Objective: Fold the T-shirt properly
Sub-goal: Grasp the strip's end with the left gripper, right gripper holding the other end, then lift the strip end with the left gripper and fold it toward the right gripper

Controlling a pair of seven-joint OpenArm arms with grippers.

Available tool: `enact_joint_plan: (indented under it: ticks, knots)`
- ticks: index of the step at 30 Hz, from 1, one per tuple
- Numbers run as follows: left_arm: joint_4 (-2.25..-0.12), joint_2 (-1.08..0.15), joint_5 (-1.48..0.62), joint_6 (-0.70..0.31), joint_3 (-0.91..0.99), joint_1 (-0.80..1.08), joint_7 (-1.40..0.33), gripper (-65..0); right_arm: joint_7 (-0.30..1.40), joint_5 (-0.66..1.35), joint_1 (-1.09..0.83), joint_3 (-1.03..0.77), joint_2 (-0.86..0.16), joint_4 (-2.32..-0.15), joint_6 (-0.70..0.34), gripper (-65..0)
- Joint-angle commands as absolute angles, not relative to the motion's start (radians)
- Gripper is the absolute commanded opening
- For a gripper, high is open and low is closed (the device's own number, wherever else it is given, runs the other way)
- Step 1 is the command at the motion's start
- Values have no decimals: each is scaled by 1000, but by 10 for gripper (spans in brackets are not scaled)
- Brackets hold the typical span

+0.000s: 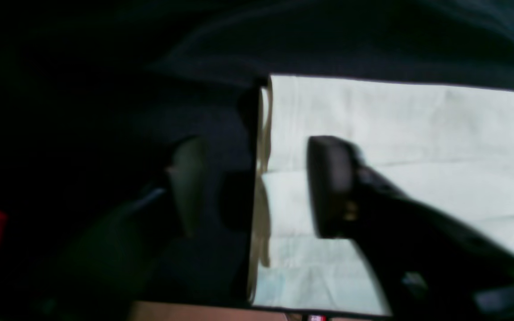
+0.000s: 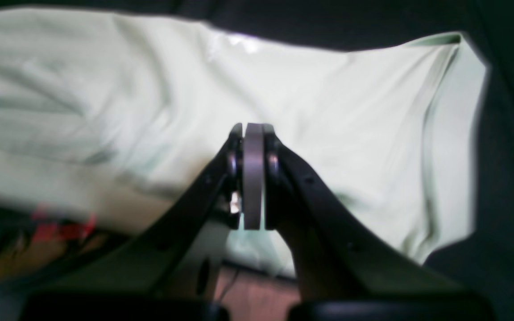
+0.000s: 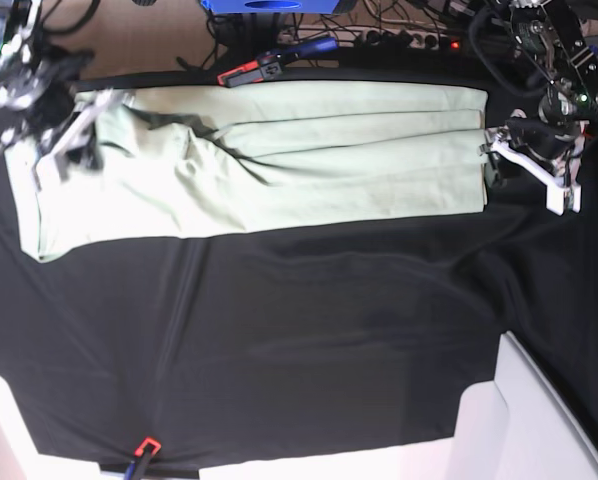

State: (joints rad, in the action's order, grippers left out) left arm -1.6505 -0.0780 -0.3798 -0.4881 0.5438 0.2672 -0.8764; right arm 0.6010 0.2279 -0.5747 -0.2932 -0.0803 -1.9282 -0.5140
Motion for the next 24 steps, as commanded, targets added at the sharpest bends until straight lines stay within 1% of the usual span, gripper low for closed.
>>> enact_joint_plan:
  ticks: [1, 4, 5, 6, 14, 18, 21, 24]
  knots:
    - [-1658, -87, -409, -495, 545, 266, -863, -143, 581, 234, -578, -297, -87, -1945, -509, -650]
    - [-1621, -87, -430, -495, 545, 269, -862, -34, 581, 231, -596, -297, -85, -1945, -509, -650]
    - [-1604, -87, -430, -496, 547, 274, -858, -15, 581, 232, -605, -297, -85, -1945, -509, -650]
    - [-1590, -87, -430, -496, 547, 277, -858, -10, 579, 232, -610, -297, -87, -1945, -509, -650]
    - [-1463, -101, -432, -498, 542, 265, -852, -10, 579, 229, -611, -298, -90, -1945, -510, -650]
    - [-1377, -102, -423, -498, 538, 237, -780, -10, 579, 229, -611, -297, -87, -1945, -510, -650]
    - [-1326, -101, -423, -498, 538, 234, -750, -49, 579, 229, -611, -297, -87, -1945, -510, -650]
    - [-1283, -104, -423, -498, 483, 239, -713, -114, 579, 229, -611, -297, -87, -1945, -510, -650]
